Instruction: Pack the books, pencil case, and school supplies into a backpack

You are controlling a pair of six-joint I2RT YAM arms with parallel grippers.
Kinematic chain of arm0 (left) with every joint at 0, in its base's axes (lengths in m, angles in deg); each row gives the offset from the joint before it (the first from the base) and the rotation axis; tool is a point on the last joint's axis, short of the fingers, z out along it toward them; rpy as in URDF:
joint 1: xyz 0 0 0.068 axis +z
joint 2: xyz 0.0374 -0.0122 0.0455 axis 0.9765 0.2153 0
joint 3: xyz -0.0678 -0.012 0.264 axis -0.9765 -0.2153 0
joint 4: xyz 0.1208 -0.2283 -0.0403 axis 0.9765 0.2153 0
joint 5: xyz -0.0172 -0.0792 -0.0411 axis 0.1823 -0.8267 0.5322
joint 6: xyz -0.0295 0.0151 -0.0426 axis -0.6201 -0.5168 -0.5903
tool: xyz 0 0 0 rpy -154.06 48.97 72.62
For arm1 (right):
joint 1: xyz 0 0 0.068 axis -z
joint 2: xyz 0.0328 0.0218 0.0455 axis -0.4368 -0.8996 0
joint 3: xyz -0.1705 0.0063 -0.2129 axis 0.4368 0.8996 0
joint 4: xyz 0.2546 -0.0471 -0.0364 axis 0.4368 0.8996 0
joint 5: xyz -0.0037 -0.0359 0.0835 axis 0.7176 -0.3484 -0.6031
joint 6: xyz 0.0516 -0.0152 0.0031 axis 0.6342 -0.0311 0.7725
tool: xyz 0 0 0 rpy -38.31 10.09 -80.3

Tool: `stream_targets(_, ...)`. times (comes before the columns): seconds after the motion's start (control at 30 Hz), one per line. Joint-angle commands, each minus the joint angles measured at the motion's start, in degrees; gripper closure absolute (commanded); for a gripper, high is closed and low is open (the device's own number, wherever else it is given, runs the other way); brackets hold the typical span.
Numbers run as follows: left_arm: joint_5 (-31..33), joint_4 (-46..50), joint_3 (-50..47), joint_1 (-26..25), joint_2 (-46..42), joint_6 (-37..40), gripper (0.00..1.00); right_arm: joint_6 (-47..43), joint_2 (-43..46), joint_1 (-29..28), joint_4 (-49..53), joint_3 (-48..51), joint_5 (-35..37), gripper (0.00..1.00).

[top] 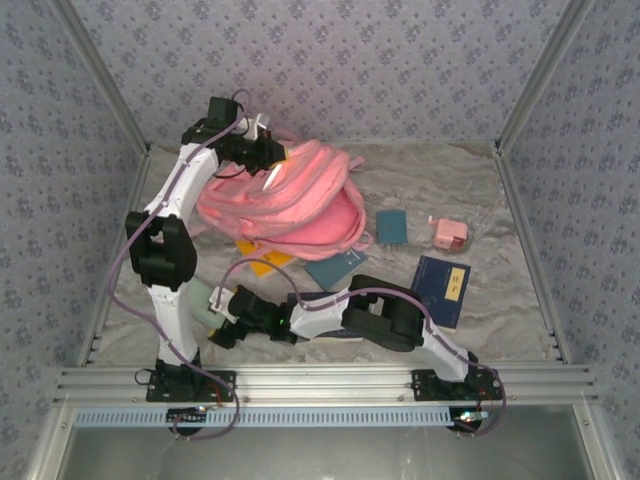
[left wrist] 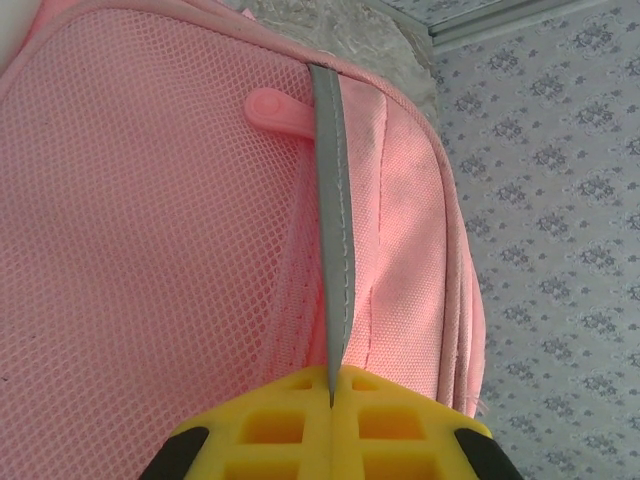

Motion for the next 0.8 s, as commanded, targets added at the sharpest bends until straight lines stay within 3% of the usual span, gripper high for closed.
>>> stream_targets(0.0,-0.21,-1.55,-0.24,1.37,-3.76,-0.19,1.00,0.05,-1.43,0.76,1.04,-1.91,0.73,0.09)
stream_targets(0.23,-0.43,-1.55,-0.59,1.55,-4.13,-0.23,1.00,-0.34,0.00,0.63,-0.01,0.02,0.15,0.25)
stream_targets(0.77,-1.14,-1.51,0.11,2.49,-5.92,-0.77,1.00,0.94,17.22,2.66,-5.97,18.94,4.52,0.35)
